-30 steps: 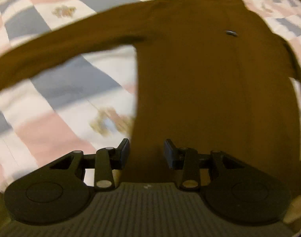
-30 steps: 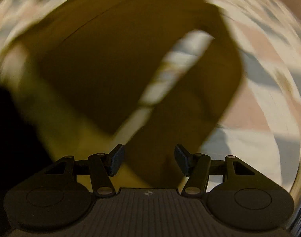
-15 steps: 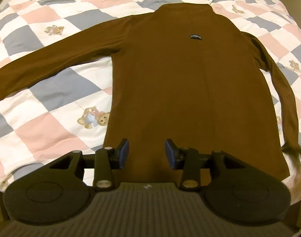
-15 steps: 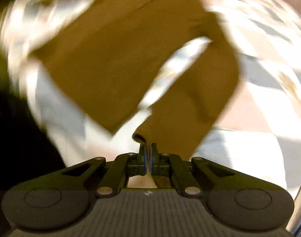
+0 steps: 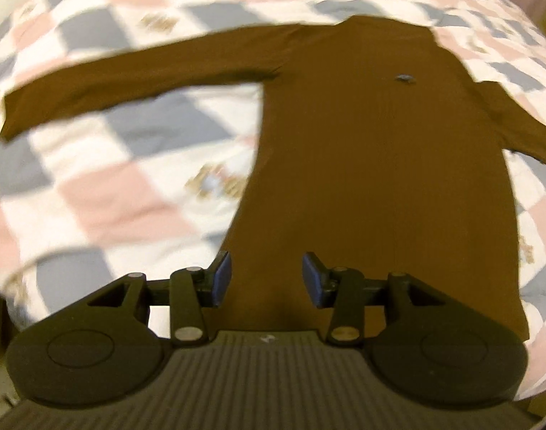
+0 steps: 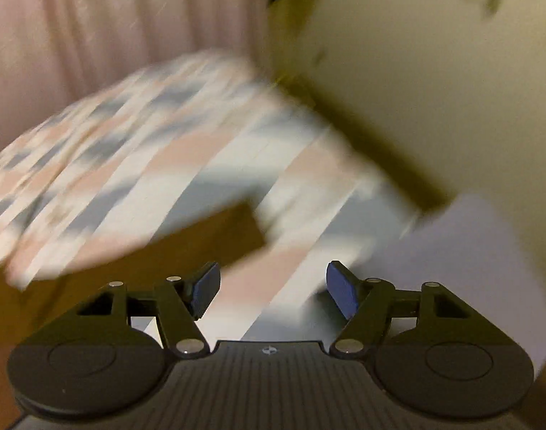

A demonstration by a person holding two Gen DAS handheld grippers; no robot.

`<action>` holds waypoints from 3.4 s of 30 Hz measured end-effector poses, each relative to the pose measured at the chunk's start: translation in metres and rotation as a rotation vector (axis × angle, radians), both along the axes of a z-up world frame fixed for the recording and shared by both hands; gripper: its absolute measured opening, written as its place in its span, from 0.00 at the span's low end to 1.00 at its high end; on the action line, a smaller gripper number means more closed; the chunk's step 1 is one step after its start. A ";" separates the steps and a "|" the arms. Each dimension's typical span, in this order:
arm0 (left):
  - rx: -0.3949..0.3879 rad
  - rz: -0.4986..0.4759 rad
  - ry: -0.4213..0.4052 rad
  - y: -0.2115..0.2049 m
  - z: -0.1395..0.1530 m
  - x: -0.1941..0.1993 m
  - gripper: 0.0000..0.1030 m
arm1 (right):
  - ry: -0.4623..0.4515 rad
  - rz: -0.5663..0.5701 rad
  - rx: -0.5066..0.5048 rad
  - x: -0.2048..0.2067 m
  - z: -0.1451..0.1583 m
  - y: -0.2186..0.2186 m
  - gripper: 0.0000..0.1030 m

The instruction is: Fold clothes

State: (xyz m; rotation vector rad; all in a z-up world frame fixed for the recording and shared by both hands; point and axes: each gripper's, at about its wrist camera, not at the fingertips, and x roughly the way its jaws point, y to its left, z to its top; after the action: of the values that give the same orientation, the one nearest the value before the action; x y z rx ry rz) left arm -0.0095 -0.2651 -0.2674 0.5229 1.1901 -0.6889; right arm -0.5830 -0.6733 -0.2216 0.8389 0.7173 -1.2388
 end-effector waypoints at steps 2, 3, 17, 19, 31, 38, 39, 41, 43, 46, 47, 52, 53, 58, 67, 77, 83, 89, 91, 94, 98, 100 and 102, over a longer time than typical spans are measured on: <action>0.014 0.049 0.004 0.016 -0.006 0.005 0.38 | -0.103 0.060 0.178 0.021 -0.042 0.038 0.66; 0.018 0.074 0.008 0.024 -0.010 0.007 0.38 | -0.149 0.088 0.258 0.032 -0.060 0.059 0.66; -0.170 0.459 0.305 0.105 -0.079 0.068 0.48 | -0.548 0.106 0.621 0.107 -0.151 0.168 0.67; -0.150 0.431 0.317 0.099 -0.091 0.069 0.48 | -0.536 0.123 0.629 0.112 -0.152 0.174 0.67; -0.156 0.127 0.234 0.087 -0.046 0.035 0.05 | -0.405 0.289 0.629 0.130 -0.118 0.194 0.04; -0.044 0.047 0.224 0.086 -0.071 0.001 0.09 | -0.242 0.279 0.639 0.126 -0.150 0.199 0.06; 0.001 0.052 0.217 0.083 -0.085 -0.002 0.11 | -0.202 0.286 0.648 0.130 -0.157 0.200 0.07; 0.041 0.084 0.209 0.083 -0.098 -0.003 0.20 | -0.149 0.323 0.643 0.141 -0.156 0.203 0.18; 0.037 0.136 0.205 0.089 -0.098 -0.001 0.21 | -0.103 0.403 0.605 0.148 -0.141 0.206 0.38; 0.055 0.166 0.122 0.105 -0.078 0.002 0.28 | -0.015 0.492 0.477 0.153 -0.114 0.208 0.45; 0.076 0.171 0.075 0.109 -0.070 0.001 0.23 | 0.004 0.514 0.429 0.154 -0.107 0.208 0.44; -0.031 0.115 0.012 0.094 -0.036 -0.007 0.22 | -0.016 0.601 0.311 0.177 -0.105 0.214 0.34; -0.050 0.070 0.014 0.082 -0.035 -0.014 0.22 | -0.013 0.624 0.318 0.186 -0.111 0.219 0.34; 0.037 -0.057 0.099 0.038 -0.077 -0.049 0.24 | 0.144 0.660 0.413 0.198 -0.143 0.239 0.30; 0.177 -0.151 0.028 0.036 -0.033 -0.048 0.24 | 0.064 0.355 0.330 0.175 -0.064 0.233 0.45; -0.108 -0.232 -0.144 -0.026 0.109 -0.063 0.51 | -0.073 0.356 0.120 0.260 0.042 0.258 0.88; -0.181 -0.191 -0.178 -0.020 0.152 -0.084 0.60 | -0.058 0.422 0.099 0.274 0.074 0.264 0.95; -0.179 -0.135 -0.187 -0.014 0.165 -0.114 0.61 | -0.064 0.456 0.122 0.250 0.092 0.275 0.98; -0.179 -0.130 -0.185 -0.013 0.166 -0.127 0.61 | -0.076 0.462 0.133 0.241 0.096 0.276 0.98; -0.176 -0.124 -0.186 -0.011 0.168 -0.148 0.62 | -0.061 0.498 0.119 0.232 0.100 0.279 0.98; -0.167 -0.105 -0.181 -0.006 0.170 -0.173 0.62 | -0.027 0.550 0.101 0.222 0.102 0.284 0.98; -0.161 -0.093 -0.180 -0.003 0.170 -0.183 0.63 | -0.021 0.568 0.098 0.216 0.102 0.286 0.98; -0.154 -0.081 -0.178 0.001 0.169 -0.191 0.64 | -0.012 0.584 0.094 0.211 0.101 0.287 0.98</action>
State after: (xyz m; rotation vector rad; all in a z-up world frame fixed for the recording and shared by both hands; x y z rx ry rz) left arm -0.2009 -0.2641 -0.0980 0.4947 0.9456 -0.7800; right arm -0.3720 -0.3860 -0.1201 0.6453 0.9346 -0.6794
